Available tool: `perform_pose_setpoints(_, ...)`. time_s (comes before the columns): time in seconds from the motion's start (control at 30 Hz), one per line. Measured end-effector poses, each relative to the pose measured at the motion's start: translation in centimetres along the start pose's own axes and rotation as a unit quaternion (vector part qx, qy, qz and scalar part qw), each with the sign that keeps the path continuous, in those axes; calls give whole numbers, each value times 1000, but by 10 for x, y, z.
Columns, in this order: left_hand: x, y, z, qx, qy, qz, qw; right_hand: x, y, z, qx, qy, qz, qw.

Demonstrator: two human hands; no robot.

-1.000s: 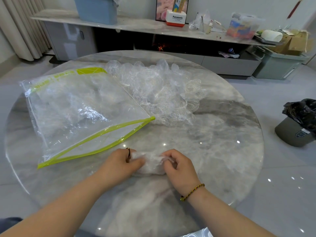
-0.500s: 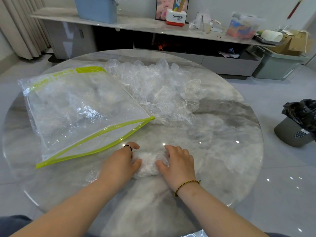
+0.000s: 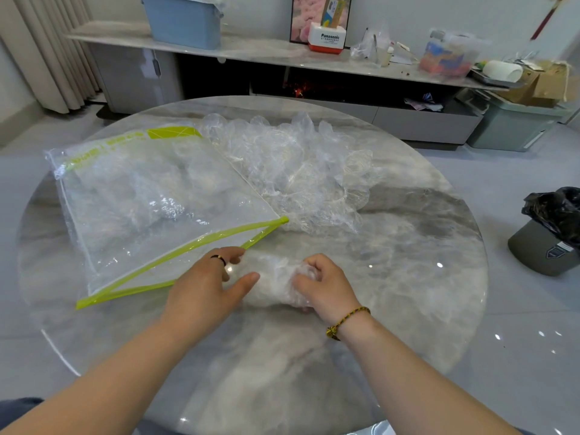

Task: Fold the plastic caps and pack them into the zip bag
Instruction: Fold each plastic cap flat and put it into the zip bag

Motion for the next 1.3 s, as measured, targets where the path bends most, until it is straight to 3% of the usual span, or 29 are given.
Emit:
perform_pose_setpoints(0.1, 5, 1, 6, 75, -168, -64, 981, 6, -1, 7, 63, 1, -14, 998)
perform_pose_setpoints(0.2, 7, -3, 20, 155, -299, -120, 934, 10, -3, 7, 54, 79, 10, 995)
perform_pose_setpoints(0.3, 7, -5, 25, 95, -360, -147, 916, 8, -5, 12, 48, 273, 66, 959)
perform_pose_setpoints(0.4, 4, -6, 21, 19, -379, -143, 914, 1, -10, 26, 84, 302, 88, 945)
perform_pose_setpoints(0.53, -1, -6, 9, 4, -258, -65, 964, 0, -4, 29, 36, 306, 90, 947)
perform_pose_setpoints(0.67, -2, -2, -29, -82, -107, 11, 991, -5, 13, 19, -70, 223, 81, 969)
perform_pose_setpoints(0.77, 7, 3, -53, -179, 159, 115, 964, -4, 16, 19, -91, 180, 86, 976)
perform_pose_setpoints(0.87, 29, 12, -51, -132, 287, 119, 941, 0, 15, 21, -86, 151, 79, 982)
perform_pose_setpoints(1.0, 29, 18, -56, -104, 296, 127, 941, 4, 16, 21, -82, 82, 53, 992)
perform_pose_setpoints(1.1, 35, 24, -60, -70, 211, 33, 974, 3, 15, 25, -52, 49, 47, 996)
perform_pose_setpoints(1.3, 21, 20, -61, -115, 140, 158, 971, 18, 18, 51, 7, -32, 9, 999)
Point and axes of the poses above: each hand's wrist, its own y-axis towards the middle knuckle, its own z-axis out of the palm, x = y × z, the point moved 5 cm from there along y, towards the middle knuckle, and after that the axes turned 2 degrees about z, right-handed, at the moved point
